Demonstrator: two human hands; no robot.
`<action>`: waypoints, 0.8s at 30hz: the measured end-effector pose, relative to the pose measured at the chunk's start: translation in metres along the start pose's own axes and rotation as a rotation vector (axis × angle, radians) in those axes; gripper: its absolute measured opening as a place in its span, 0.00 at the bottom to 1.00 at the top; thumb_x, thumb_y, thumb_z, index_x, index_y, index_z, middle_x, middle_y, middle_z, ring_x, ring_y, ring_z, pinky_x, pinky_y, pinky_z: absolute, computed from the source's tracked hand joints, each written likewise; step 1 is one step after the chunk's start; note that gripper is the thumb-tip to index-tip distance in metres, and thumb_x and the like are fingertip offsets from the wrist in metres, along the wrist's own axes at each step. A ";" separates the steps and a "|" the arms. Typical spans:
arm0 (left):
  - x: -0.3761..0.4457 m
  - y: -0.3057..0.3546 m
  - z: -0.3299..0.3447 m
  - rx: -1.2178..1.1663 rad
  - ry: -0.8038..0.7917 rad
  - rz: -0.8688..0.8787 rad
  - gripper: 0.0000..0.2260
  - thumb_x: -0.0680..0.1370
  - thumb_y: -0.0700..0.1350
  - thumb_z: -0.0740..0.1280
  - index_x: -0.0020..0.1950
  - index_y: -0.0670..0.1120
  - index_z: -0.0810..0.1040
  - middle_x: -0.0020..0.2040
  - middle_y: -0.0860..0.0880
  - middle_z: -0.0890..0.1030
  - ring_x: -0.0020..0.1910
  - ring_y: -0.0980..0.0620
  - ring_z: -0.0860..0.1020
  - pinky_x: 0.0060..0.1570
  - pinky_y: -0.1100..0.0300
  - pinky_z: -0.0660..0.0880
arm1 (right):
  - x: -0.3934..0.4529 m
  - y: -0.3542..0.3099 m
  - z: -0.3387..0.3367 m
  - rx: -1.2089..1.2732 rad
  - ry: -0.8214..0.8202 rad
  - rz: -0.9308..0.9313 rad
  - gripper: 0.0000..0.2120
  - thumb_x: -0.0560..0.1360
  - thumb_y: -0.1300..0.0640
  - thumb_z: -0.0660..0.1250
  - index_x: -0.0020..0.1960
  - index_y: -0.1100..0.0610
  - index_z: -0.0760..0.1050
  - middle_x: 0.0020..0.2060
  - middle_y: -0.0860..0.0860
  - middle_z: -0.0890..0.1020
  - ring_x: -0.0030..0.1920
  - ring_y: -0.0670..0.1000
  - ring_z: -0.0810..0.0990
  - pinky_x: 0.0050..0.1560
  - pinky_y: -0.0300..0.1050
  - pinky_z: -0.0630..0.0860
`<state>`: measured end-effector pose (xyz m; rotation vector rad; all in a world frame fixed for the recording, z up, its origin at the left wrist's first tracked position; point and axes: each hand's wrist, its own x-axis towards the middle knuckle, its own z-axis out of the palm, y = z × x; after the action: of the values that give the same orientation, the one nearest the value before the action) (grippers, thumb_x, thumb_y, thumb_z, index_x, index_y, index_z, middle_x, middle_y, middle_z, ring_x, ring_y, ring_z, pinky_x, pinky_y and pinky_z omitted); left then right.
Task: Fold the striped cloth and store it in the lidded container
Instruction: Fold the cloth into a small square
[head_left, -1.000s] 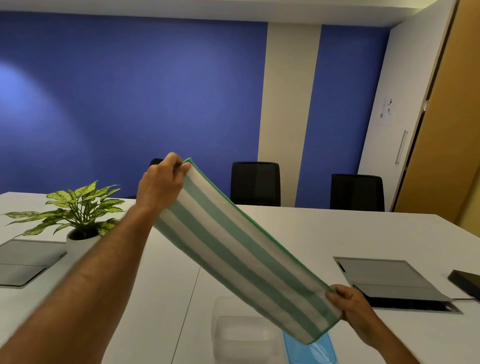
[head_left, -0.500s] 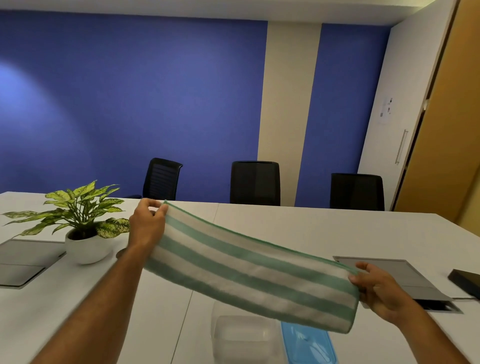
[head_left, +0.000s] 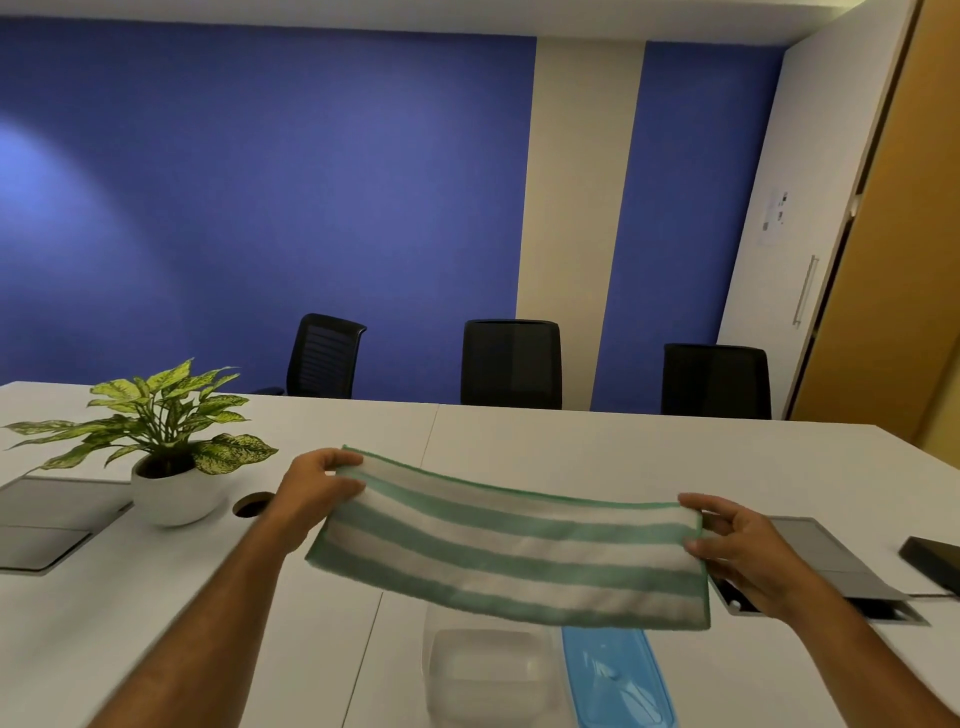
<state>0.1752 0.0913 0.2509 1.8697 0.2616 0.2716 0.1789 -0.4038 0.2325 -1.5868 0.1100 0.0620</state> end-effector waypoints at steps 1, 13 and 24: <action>-0.001 -0.001 0.000 0.012 -0.026 0.007 0.14 0.73 0.33 0.72 0.56 0.46 0.82 0.58 0.46 0.78 0.54 0.43 0.78 0.52 0.50 0.79 | 0.000 -0.001 0.001 -0.038 0.028 0.013 0.17 0.71 0.78 0.65 0.57 0.66 0.78 0.53 0.61 0.82 0.49 0.59 0.81 0.41 0.45 0.84; -0.016 -0.020 -0.005 0.121 -0.240 -0.067 0.31 0.69 0.34 0.77 0.69 0.53 0.75 0.54 0.41 0.79 0.46 0.46 0.80 0.36 0.62 0.78 | -0.002 -0.004 -0.005 -0.238 -0.006 0.075 0.10 0.72 0.74 0.67 0.51 0.66 0.81 0.53 0.65 0.82 0.43 0.56 0.82 0.39 0.44 0.79; -0.015 -0.043 -0.010 0.263 -0.401 -0.106 0.44 0.67 0.33 0.79 0.76 0.55 0.62 0.61 0.46 0.71 0.53 0.48 0.76 0.39 0.63 0.78 | -0.003 0.008 -0.037 -0.185 -0.203 0.159 0.45 0.47 0.63 0.81 0.62 0.43 0.76 0.61 0.53 0.75 0.49 0.63 0.71 0.48 0.57 0.65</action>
<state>0.1564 0.1087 0.2118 2.1122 0.1232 -0.2219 0.1736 -0.4412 0.2261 -1.7441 0.0729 0.3650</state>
